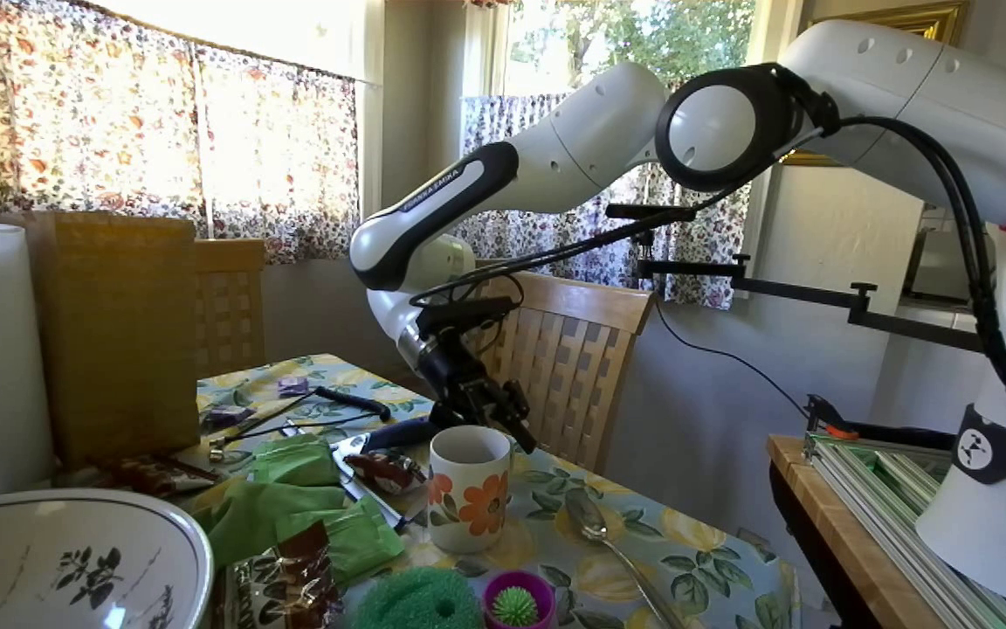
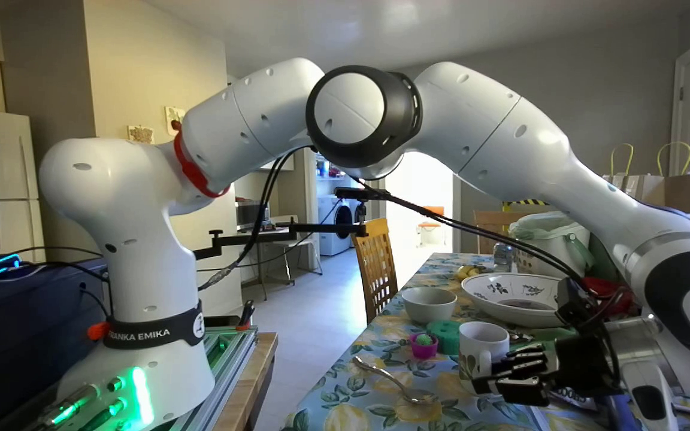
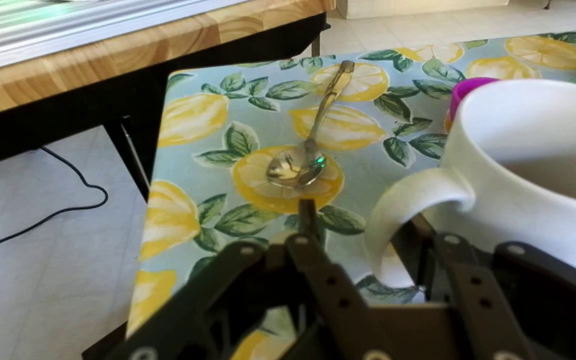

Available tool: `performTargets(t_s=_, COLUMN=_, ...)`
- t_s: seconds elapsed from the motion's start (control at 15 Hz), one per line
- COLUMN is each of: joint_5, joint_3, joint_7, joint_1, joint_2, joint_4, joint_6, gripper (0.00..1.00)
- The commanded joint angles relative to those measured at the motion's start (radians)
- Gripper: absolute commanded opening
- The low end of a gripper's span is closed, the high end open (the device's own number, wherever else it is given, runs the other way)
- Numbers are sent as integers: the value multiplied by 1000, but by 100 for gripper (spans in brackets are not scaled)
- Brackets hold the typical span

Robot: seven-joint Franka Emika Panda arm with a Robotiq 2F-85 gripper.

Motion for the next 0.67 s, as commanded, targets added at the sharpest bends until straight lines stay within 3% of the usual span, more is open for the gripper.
performTargets(t_s=0.0, joint_5=35, joint_3=19, joint_7=38, joint_1=-22, joint_2=41, joint_4=69, joint_6=-47, gripper=40)
performTargets(t_s=0.13, joint_5=49, joint_3=20, joint_7=46, joint_1=-22, joint_2=45, joint_4=72, joint_6=-55, gripper=27)
performTargets(t_s=0.2, joint_5=55, joint_3=21, joint_7=51, joint_1=-23, joint_2=48, joint_4=75, joint_6=-57, gripper=12)
performTargets(t_s=0.33, joint_5=67, joint_3=21, joint_7=58, joint_1=-24, joint_2=52, joint_4=79, joint_6=-58, gripper=2)
performTargets(t_s=0.6, joint_5=75, joint_3=20, joint_7=73, joint_1=-30, joint_2=65, joint_4=92, joint_6=-50, gripper=3)
